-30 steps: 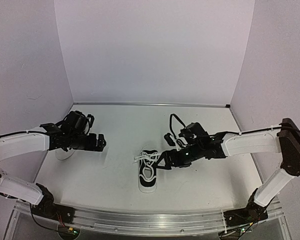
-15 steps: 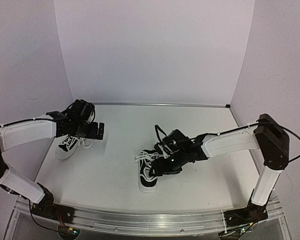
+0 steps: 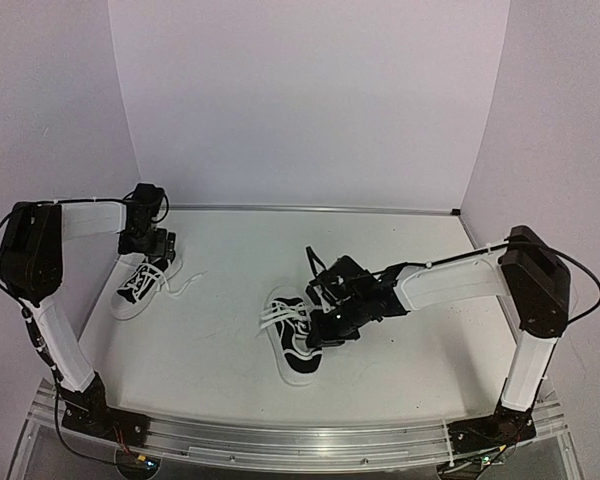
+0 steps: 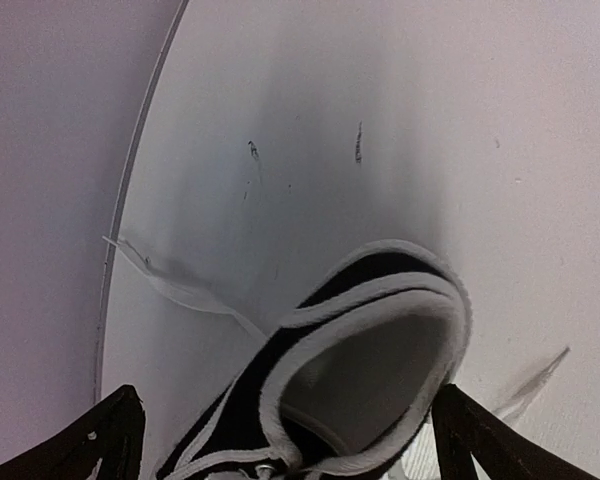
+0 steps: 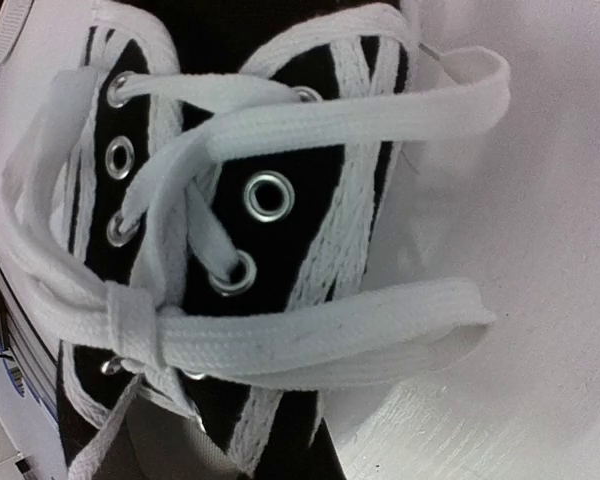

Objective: Tie the shoes

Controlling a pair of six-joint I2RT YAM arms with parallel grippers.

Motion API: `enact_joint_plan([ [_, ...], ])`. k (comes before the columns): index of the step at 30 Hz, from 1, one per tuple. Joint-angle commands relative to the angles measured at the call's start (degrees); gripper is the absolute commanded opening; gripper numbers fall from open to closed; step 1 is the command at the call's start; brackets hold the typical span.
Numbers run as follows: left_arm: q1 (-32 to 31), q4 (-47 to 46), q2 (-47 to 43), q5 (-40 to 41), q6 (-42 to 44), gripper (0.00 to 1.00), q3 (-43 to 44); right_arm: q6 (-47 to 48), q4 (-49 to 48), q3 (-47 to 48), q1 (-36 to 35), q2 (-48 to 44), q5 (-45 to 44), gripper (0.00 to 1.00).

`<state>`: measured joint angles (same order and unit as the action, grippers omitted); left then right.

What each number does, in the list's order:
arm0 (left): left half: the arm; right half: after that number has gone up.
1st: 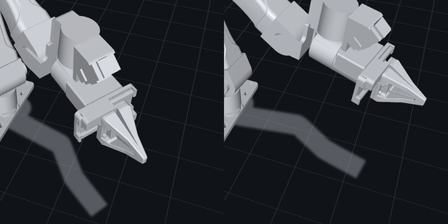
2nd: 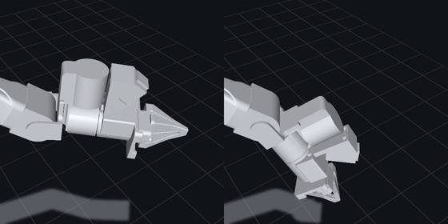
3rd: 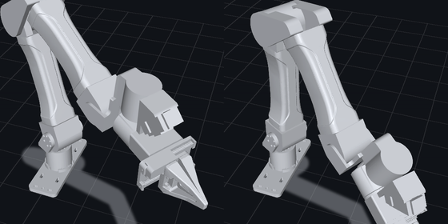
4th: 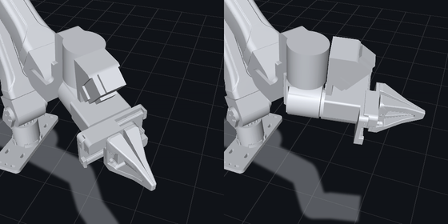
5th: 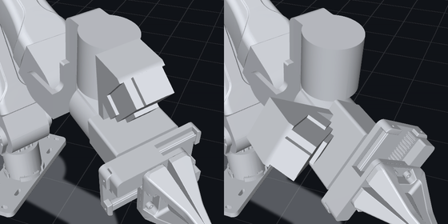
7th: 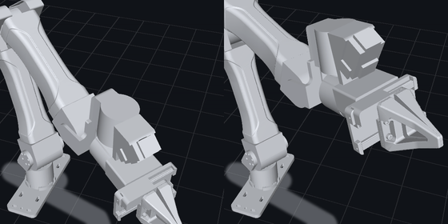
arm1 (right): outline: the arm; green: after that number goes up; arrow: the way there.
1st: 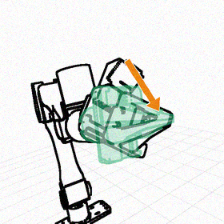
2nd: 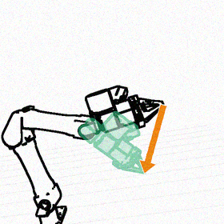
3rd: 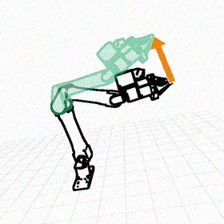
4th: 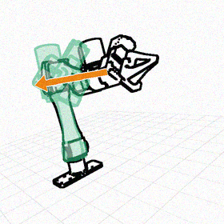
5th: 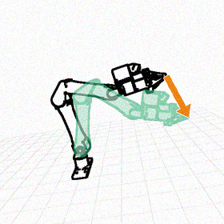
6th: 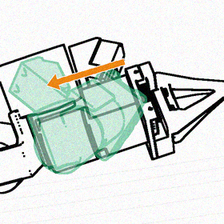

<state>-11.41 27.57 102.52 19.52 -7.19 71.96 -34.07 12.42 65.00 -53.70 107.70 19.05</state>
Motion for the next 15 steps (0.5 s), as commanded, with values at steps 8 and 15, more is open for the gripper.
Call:
enact_joint_plan([
  [8,3.1,-4.0,8.5,-10.1,2.0,0.74,-0.4,0.7,-2.0,7.0,6.0,-1.7,-6.9,0.0],
  [15,2.7,-4.5,8.0,-15.3,0.0,0.17,-2.0,4.0,-1.7,14.1,15.2,-1.1,-5.9,0.0],
])
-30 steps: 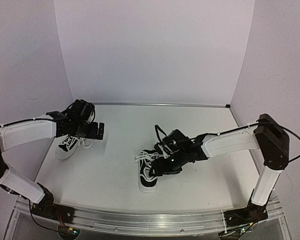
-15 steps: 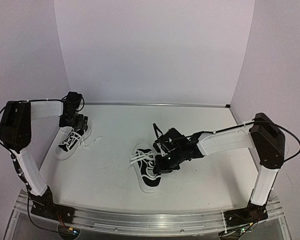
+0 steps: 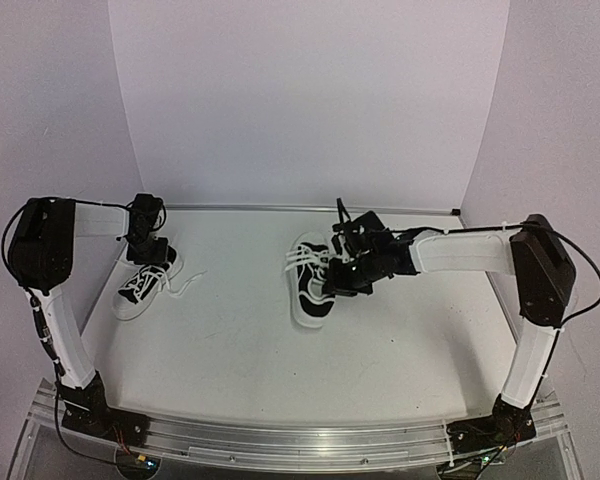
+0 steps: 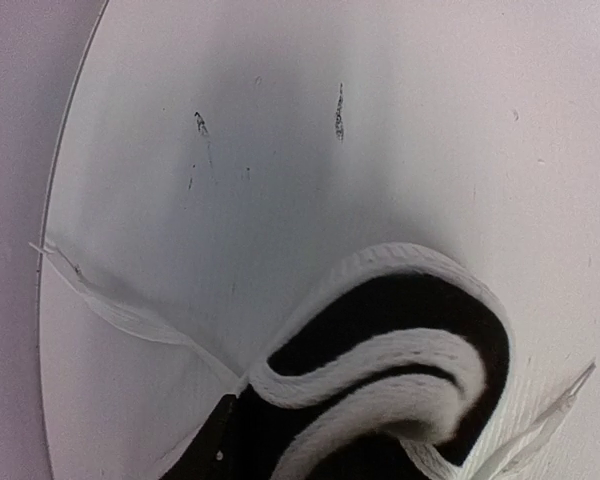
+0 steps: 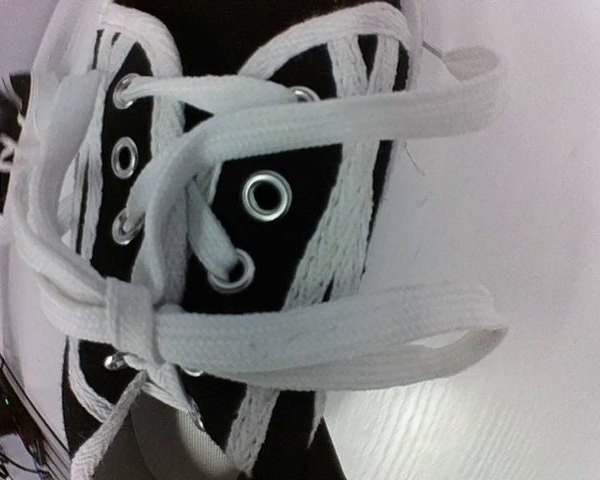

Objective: Tie the shoes

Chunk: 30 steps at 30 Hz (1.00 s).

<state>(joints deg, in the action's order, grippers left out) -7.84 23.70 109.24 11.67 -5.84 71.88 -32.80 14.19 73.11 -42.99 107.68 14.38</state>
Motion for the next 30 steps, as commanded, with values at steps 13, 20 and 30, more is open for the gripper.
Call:
enact_joint_plan([
  [13,-31.9,7.3,-11.3,-7.5,3.4,0.0,0.8,9.0,-2.9,27.1,14.3,15.1,3.7,0.0],
  [20,-48.7,7.9,-9.7,-5.4,10.7,0.0,1.9,7.8,-1.5,41.9,14.3,28.9,8.1,0.0],
  [30,-57.4,7.9,-2.3,-5.1,23.7,0.0,9.0,7.7,-0.5,43.6,14.8,29.6,10.2,0.59],
])
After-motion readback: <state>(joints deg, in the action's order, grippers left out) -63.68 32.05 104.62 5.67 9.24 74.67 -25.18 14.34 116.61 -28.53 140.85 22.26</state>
